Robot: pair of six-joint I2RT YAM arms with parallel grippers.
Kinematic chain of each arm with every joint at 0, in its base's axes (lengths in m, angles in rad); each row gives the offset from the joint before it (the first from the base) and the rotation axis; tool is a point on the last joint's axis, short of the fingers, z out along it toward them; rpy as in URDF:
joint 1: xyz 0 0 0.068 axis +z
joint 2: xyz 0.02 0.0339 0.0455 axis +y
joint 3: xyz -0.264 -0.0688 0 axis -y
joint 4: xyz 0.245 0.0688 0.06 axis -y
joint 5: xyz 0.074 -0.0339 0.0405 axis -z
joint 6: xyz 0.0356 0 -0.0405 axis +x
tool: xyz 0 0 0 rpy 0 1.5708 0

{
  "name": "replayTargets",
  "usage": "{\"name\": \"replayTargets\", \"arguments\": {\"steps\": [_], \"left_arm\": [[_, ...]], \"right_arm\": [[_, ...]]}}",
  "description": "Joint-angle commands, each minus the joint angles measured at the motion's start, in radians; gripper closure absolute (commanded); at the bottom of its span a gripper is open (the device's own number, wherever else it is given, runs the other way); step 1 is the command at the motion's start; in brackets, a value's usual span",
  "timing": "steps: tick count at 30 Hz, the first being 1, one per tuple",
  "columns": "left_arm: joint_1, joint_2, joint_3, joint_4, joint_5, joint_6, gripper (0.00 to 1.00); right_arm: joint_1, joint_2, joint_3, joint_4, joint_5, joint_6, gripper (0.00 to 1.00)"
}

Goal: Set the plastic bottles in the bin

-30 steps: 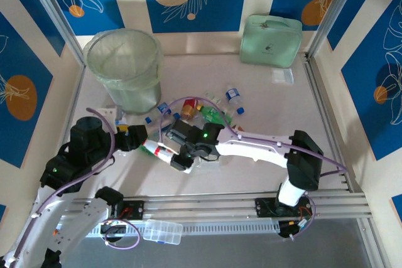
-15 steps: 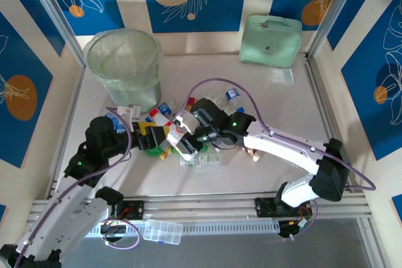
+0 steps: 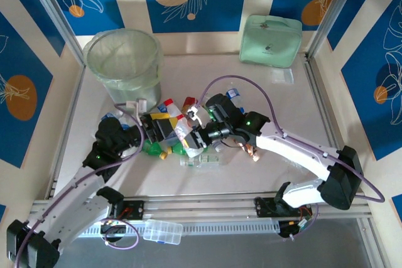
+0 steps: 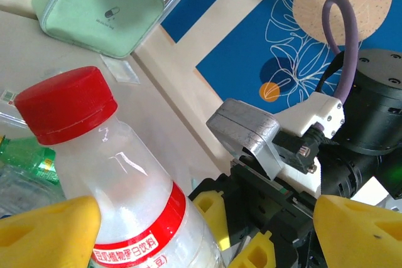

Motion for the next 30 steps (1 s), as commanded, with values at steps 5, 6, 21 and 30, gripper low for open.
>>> {"name": "replayTargets", "arguments": {"steps": [5,6,21,30], "left_arm": [[-0.025,-0.088,0.034,-0.182,-0.102,0.071,0.12],[-0.025,-0.095,0.041,-0.210,-0.119,0.076,0.12],[-0.027,0.105,-0.043,0.308,0.129,-0.152,0.15],[-0.030,0.136,-0.051,0.414,0.184,-0.180,0.22]], "right_arm": [[-0.003,-0.057,0.009,0.070,-0.014,-0.011,0.66],[-0.007,-0.061,0.007,0.070,-0.008,-0.009,0.66],[-0.042,-0.103,-0.026,0.156,-0.170,0.046,0.66],[-0.058,-0.107,-0.051,0.198,-0.238,0.083,0.66]]}}
